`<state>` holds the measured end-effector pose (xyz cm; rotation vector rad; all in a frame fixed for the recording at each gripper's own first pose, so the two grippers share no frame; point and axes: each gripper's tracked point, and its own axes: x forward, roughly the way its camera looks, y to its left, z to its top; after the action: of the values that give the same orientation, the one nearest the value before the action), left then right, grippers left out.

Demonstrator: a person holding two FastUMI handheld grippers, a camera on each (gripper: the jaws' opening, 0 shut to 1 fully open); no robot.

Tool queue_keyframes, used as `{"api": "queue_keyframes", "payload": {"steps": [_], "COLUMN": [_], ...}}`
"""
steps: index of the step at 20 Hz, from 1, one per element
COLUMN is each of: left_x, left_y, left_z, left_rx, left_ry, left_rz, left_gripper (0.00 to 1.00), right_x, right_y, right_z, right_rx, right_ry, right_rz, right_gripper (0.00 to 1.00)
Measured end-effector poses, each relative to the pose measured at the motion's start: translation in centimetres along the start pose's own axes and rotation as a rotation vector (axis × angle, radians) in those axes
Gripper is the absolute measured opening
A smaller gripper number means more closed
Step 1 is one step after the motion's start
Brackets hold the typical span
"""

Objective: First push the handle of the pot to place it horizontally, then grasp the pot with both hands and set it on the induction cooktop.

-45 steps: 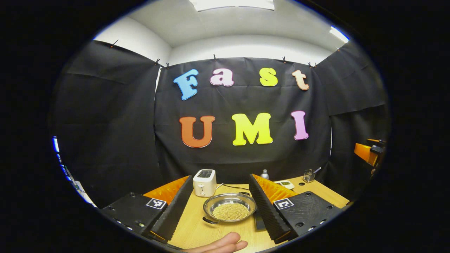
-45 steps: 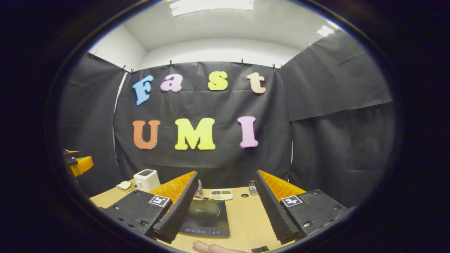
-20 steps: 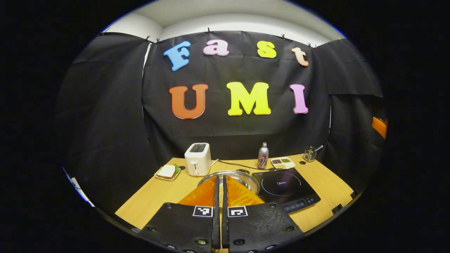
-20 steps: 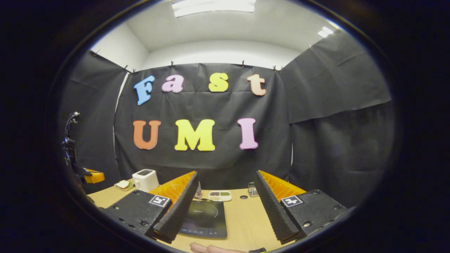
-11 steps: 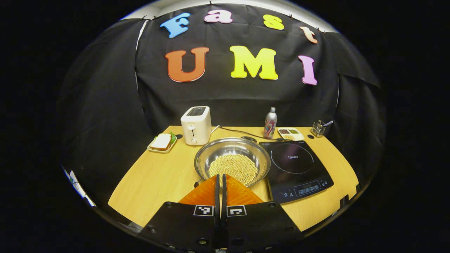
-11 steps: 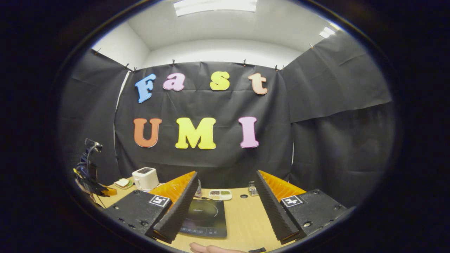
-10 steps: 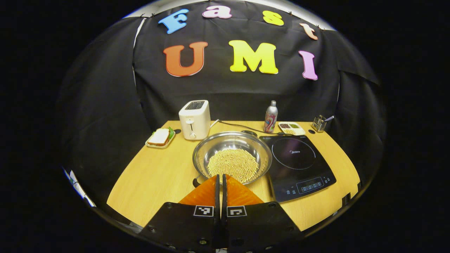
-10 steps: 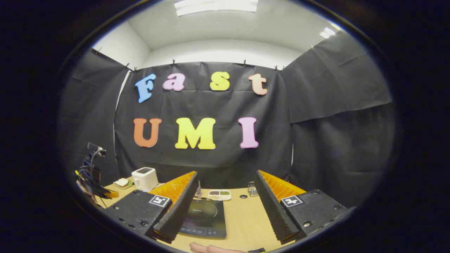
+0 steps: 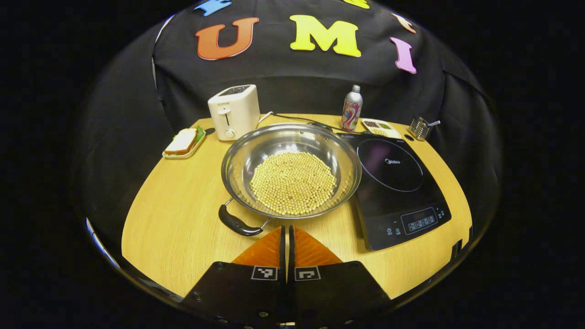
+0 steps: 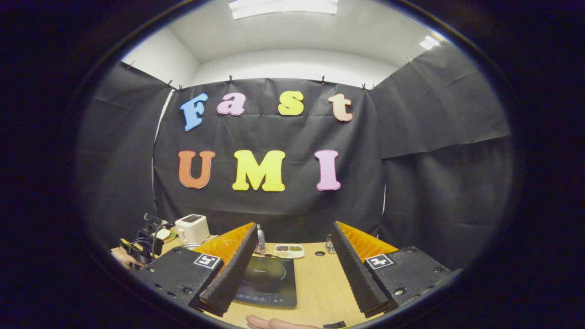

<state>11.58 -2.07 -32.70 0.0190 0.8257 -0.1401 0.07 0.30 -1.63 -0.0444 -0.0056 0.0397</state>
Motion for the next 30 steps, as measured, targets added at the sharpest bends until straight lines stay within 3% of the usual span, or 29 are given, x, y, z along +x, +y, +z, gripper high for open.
{"api": "queue_keyframes", "payload": {"steps": [3, 4, 5, 6, 9, 10, 11, 12, 13, 14, 17, 18, 19, 20, 21, 22, 27, 28, 29, 30], "left_x": [1.9, 2.4, 2.8, 3.0, 3.4, 3.5, 3.5, 3.7, 3.9, 4.1, 5.1, 5.6, 5.9, 6.2, 6.5, 6.7, 7.8, 7.9, 8.2, 8.4], "left_y": [0.6, 0.6, 1.1, 1.5, 2.2, 2.7, 3.2, 3.6, 3.7, 4.2, 5.7, 6.4, 6.9, 7.1, 7.5, 8.0, 10.2, 10.9, 11.6, 12.3], "left_z": [-0.6, -0.7, -0.9, -1.1, -1.5, -1.6, -1.5, -1.5, -1.4, -1.5, -1.6, -1.7, -1.7, -1.7, -1.3, -1.1, -0.2, 0.0, 0.4, 0.7], "left_rx": [-0.018, -0.030, -0.038, -0.049, -0.095, -0.095, -0.088, -0.085, -0.091, -0.107, -0.143, -0.154, -0.174, -0.193, -0.200, -0.204, -0.207, -0.202, -0.200, -0.201], "left_ry": [0.060, 0.072, 0.082, 0.090, 0.108, 0.109, 0.110, 0.111, 0.113, 0.120, 0.142, 0.150, 0.161, 0.166, 0.163, 0.163, 0.167, 0.172, 0.171, 0.170], "left_rz": [0.018, 0.014, 0.019, 0.023, 0.043, 0.068, 0.091, 0.103, 0.102, 0.102, 0.126, 0.146, 0.150, 0.144, 0.144, 0.148, 0.159, 0.168, 0.180, 0.195], "left_gripper": [0.00, 0.10, 0.10, 0.00, 0.00, 0.10, 0.00, 0.00, 0.10, 0.00, 0.00, 0.10, 0.10, 0.00, 0.10, 0.00, 0.00, 0.10, 0.00, 0.00], "right_x": [0.1, 0.2, 0.3, 0.3, 0.8, 1.1, 1.4, 1.6, 1.7, 1.9, 2.4, 2.6, 2.9, 3.0, 3.2, 3.5, 5.1, 5.4, 5.7, 6.0], "right_y": [-0.2, -0.3, -0.4, -0.5, -0.9, -0.8, -0.8, -0.8, -0.9, -1.0, -1.6, -1.8, -1.9, -1.8, -1.9, -1.8, -1.5, -1.4, -1.2, -1.1], "right_z": [0.2, 0.2, 0.1, -0.4, -0.7, -0.9, -1.1, -1.5, -1.6, -1.6, -1.2, -1.1, -0.9, -1.1, -1.3, -1.5, -2.3, -2.5, -2.5, -2.6], "right_rx": [-0.015, -0.014, -0.010, -0.007, -0.002, 0.001, 0.007, 0.011, 0.013, 0.011, 0.012, 0.022, 0.030, 0.034, 0.036, 0.039, 0.049, 0.046, 0.042, 0.042], "right_ry": [-0.019, -0.021, -0.018, -0.014, -0.011, -0.005, 0.002, 0.008, 0.010, 0.010, -0.020, -0.034, -0.044, -0.051, -0.052, -0.050, -0.034, -0.034, -0.033, -0.034], "right_rz": [-0.002, -0.008, -0.011, -0.011, -0.024, -0.027, -0.028, -0.025, -0.026, -0.031, -0.055, -0.065, -0.071, -0.076, -0.078, -0.077, -0.069, -0.072, -0.072, -0.071], "right_gripper": [1.00, 1.00, 0.99, 1.00, 1.00, 0.99, 0.99, 1.00, 1.00, 1.00, 1.00, 0.99, 1.00, 0.99, 1.00, 1.00, 1.00, 1.00, 1.00, 1.00]}}
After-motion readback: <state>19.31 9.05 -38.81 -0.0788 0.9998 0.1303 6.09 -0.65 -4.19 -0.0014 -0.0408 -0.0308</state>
